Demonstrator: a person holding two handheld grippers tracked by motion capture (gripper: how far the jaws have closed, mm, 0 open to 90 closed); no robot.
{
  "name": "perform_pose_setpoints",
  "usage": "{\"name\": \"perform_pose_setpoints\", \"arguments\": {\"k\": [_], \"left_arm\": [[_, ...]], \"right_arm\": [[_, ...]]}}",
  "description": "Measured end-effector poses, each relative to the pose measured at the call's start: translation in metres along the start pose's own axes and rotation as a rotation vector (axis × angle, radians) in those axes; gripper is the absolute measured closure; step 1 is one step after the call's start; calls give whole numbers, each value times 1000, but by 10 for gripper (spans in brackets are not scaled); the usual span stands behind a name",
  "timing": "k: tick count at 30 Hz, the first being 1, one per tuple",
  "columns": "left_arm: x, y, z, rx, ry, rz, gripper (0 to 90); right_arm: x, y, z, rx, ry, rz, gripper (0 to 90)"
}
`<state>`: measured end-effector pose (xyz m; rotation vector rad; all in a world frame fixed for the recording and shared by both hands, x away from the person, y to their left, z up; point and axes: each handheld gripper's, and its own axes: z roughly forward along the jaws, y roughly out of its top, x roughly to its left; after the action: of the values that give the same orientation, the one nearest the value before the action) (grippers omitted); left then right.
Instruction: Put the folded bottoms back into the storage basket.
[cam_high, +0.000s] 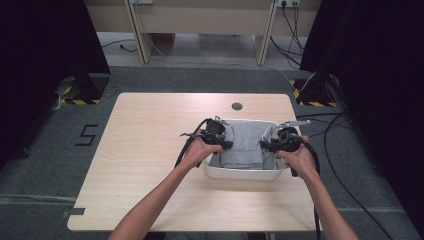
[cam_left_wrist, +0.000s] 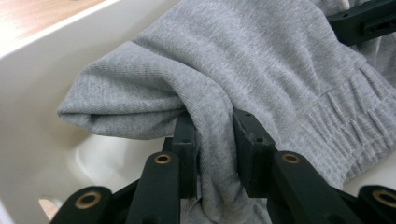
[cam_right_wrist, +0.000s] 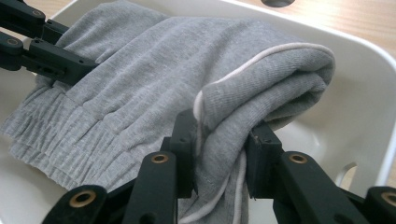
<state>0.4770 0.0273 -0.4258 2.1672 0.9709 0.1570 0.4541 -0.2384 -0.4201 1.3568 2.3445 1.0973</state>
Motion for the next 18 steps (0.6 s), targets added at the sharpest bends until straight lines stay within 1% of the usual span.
{"name": "perform_pose_setpoints", "arguments": {"k": [2, 4, 6, 9, 12, 13, 15, 16, 17, 18], "left_arm": [[1, -1, 2, 12, 2, -4, 707], [1, -1, 3, 24, 2, -1, 706], [1, -2, 5, 31, 2, -4, 704], [2, -3, 8, 45, 4, -4, 699], [2, -4, 10, 65, 11, -3, 683], [2, -4, 11, 84, 9, 0, 670], [2, -5, 9, 100, 10, -5, 586], [2, -4, 7, 90, 27, 2, 556], [2, -3, 2, 69, 48, 0, 528], [3, -2, -1, 54, 59, -2, 508]], "right_arm": [[-1, 0, 1, 6, -1, -8, 689], [0, -2, 3, 17, -3, 6, 688], [0, -3, 5, 21, -6, -1, 688], [-1, -4, 7, 32, -5, 11, 684], [-2, -6, 9, 50, -11, 8, 670], [-1, -6, 9, 55, -15, 14, 648], [-1, -6, 10, 77, -46, 11, 536], [-1, -5, 9, 72, -80, 4, 488], [-1, -5, 6, 58, -104, 0, 478], [-2, -3, 2, 49, -120, -10, 449]]}}
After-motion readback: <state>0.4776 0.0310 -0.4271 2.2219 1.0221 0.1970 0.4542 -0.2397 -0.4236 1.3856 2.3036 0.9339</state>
